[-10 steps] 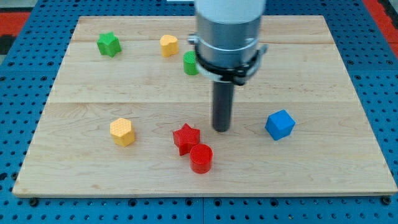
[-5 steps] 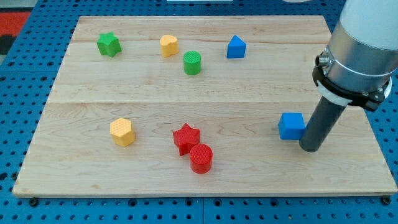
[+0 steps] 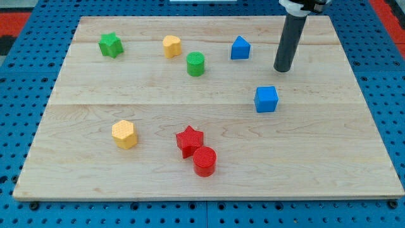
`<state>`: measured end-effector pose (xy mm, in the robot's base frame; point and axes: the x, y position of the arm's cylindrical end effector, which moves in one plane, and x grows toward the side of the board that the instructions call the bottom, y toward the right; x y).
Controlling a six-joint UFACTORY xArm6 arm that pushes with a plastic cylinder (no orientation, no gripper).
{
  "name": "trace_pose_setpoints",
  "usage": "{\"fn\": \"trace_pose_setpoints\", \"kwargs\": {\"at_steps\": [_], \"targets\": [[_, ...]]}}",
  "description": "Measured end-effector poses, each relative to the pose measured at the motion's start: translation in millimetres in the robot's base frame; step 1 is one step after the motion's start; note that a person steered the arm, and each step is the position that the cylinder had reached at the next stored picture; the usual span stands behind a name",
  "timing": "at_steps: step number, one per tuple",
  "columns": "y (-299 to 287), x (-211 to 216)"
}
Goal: Move the blue cube towards the blue triangle
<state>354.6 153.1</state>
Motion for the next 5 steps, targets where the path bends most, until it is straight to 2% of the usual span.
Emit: {"fn": "trace_pose_setpoints", "kwargs": {"at_steps": [5], "targets": [[0.0, -3.5]]}}
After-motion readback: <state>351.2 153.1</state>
